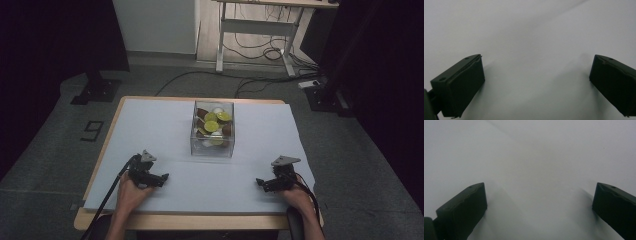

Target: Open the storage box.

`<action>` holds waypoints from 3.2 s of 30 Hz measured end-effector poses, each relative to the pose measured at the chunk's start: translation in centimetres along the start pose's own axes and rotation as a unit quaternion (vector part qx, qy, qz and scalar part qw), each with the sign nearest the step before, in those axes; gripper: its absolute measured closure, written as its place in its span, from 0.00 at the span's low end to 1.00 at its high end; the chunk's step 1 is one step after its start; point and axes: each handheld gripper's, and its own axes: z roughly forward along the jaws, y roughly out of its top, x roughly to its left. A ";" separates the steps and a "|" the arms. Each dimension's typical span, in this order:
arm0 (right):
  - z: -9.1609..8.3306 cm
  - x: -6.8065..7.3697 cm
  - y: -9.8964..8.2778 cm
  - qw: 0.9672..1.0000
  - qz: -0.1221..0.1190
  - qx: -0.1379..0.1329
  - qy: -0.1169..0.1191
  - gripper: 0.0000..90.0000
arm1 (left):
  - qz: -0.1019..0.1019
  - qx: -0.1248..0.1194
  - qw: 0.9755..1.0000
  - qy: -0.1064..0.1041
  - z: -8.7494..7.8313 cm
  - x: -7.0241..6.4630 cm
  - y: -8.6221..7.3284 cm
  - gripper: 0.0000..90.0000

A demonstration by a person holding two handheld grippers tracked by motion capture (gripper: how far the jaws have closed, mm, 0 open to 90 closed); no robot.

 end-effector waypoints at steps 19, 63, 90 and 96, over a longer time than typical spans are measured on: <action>0.0 0.1 0.6 1.000 0.000 0.025 -0.002 0.00 | -0.002 -0.002 1.000 0.003 0.0 -0.1 0.0 0.00; -3.2 4.3 6.6 0.997 -0.022 -0.054 0.048 0.12 | 0.081 -0.061 0.989 -0.104 -2.2 -5.1 7.0 0.17; 0.3 7.1 11.0 0.994 -0.039 -0.067 0.077 0.40 | 0.110 -0.084 0.981 -0.139 0.3 -6.8 10.9 0.37; 1.1 7.6 11.5 0.994 -0.058 -0.052 0.075 0.49 | 0.111 -0.078 0.982 -0.131 1.0 -6.9 11.3 0.39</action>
